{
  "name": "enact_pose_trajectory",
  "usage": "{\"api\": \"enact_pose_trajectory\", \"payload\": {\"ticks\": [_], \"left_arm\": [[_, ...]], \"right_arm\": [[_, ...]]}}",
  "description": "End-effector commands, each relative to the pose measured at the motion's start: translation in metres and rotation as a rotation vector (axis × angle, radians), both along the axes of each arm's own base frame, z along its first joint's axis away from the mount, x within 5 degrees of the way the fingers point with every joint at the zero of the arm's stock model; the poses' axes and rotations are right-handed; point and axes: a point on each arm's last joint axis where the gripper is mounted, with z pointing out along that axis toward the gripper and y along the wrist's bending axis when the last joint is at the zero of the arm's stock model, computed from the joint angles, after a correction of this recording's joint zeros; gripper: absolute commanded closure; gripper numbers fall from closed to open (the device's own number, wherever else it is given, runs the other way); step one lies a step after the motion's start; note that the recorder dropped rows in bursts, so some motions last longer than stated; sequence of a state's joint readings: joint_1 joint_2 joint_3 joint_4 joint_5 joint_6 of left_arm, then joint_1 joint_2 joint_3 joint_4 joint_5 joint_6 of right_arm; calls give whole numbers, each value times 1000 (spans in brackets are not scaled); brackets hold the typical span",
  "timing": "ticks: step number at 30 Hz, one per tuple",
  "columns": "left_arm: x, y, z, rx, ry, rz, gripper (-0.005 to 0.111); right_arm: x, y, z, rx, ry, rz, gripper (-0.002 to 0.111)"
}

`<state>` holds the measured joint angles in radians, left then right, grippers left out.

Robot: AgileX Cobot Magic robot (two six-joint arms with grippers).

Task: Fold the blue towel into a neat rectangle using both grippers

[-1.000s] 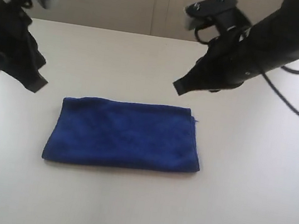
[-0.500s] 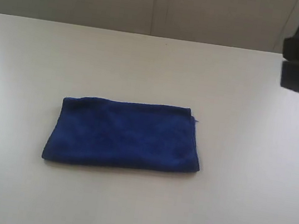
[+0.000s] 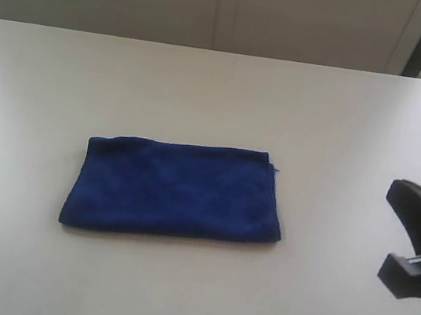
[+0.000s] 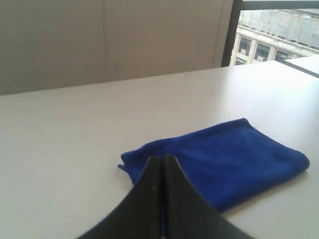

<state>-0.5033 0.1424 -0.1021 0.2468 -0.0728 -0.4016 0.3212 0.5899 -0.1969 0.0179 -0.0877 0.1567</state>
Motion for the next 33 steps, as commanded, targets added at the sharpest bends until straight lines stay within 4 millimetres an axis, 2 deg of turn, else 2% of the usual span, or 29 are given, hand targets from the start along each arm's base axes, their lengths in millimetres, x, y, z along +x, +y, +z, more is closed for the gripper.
{"api": "enact_pose_trajectory", "payload": {"ticks": [1, 4, 11, 16, 33], "left_arm": [[3, -4, -25, -6, 2, -22, 107], [2, 0, -39, 87, 133, 3, 107], [0, 3, -49, 167, 224, 17, 107], [-1, 4, -52, 178, 252, 23, 107], [-1, 4, -52, 174, 255, 23, 107]], "right_arm": [[-1, -1, -24, -4, -10, -2, 108], [-3, -1, -39, -17, 31, -2, 108], [-8, -3, -61, -48, 123, -2, 108], [-10, -4, -67, -68, 187, -1, 108], [-10, -4, -67, -9, 215, -23, 108]]}}
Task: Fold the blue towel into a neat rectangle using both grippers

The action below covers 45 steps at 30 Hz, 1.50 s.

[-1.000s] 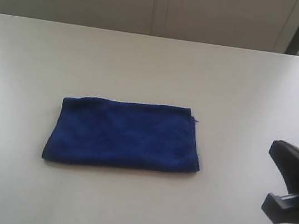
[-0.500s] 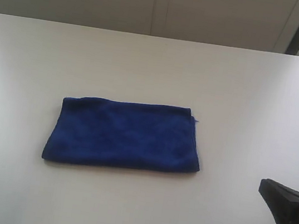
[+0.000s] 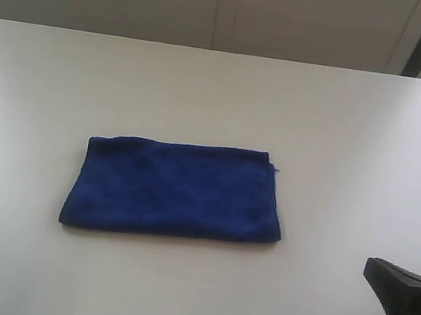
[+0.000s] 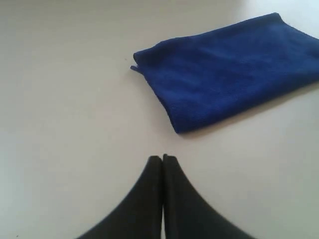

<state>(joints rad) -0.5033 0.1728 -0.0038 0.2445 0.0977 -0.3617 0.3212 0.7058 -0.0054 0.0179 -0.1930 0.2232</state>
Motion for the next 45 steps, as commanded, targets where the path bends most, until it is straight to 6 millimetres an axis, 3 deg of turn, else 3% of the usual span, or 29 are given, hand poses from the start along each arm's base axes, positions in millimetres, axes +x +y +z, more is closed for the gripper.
{"api": "enact_pose_trajectory", "payload": {"ticks": [1, 14, 24, 34, 38, 42, 45], "left_arm": [[0, 0, -2, -3, 12, 5, 107], [0, 1, -1, -5, 0, 11, 107], [-3, 24, 10, -61, -175, 378, 107], [-3, 27, 10, -59, -176, 432, 107], [-4, 16, 11, -356, -81, 370, 107], [-8, 15, -2, -151, 8, 319, 107], [-7, 15, -2, -22, -42, 269, 107]], "right_arm": [[-1, 0, -2, -4, 4, 0, 108], [-1, 0, -2, -4, 4, 0, 108], [-1, 0, -2, -4, 4, 0, 108], [-1, -1, -2, -7, 11, 0, 108], [-1, -1, -2, -7, 11, 0, 108], [-1, -1, -2, -7, 12, 0, 108], [-1, -1, -2, -7, 12, 0, 108]]}}
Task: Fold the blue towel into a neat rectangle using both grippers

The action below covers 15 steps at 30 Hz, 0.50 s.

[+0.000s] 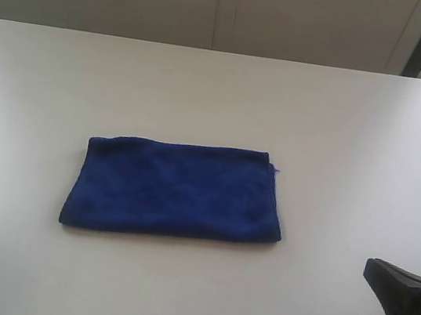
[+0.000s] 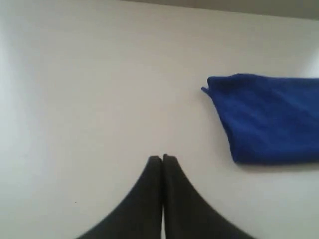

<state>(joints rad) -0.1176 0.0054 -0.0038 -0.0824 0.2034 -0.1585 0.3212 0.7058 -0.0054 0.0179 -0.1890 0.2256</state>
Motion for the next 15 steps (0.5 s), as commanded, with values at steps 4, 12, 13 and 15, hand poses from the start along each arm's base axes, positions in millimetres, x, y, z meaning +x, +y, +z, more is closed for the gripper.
{"api": "enact_pose_trajectory", "payload": {"ticks": [4, 12, 13, 15], "left_arm": [[-1, -1, -1, 192, -36, -86, 107], [0, -2, -1, 184, -39, -86, 107], [0, -2, -1, 184, -39, -86, 107], [0, -2, -1, 184, -39, -86, 107]], "right_arm": [[-1, -1, -2, -8, 7, 1, 108], [-1, -1, -2, -8, 7, 1, 108], [-1, -1, -2, -8, 7, 1, 108], [-1, -1, -2, -8, 7, 1, 108]]}}
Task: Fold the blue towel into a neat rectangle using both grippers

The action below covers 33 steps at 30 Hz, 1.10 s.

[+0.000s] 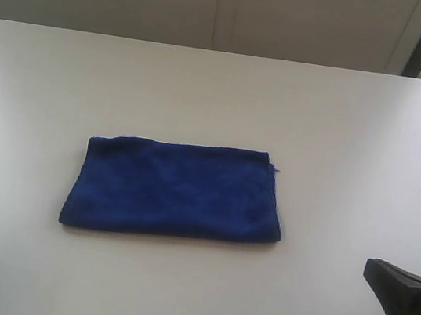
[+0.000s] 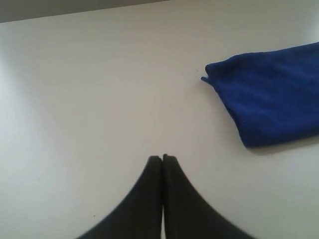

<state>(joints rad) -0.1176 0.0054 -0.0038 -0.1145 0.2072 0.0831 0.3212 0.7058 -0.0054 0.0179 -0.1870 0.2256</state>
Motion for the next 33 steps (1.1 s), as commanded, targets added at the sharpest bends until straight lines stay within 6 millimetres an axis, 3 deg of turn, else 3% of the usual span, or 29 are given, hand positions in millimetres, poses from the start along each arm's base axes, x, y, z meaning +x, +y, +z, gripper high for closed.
{"api": "enact_pose_trajectory", "payload": {"ticks": [1, 33], "left_arm": [[0, -1, -1, -9, -4, -5, 107], [0, -1, -1, -9, -5, -5, 107]], "right_arm": [[-1, -1, -2, -7, 5, 1, 108], [-4, -1, 4, 9, -42, 3, 108]]}}
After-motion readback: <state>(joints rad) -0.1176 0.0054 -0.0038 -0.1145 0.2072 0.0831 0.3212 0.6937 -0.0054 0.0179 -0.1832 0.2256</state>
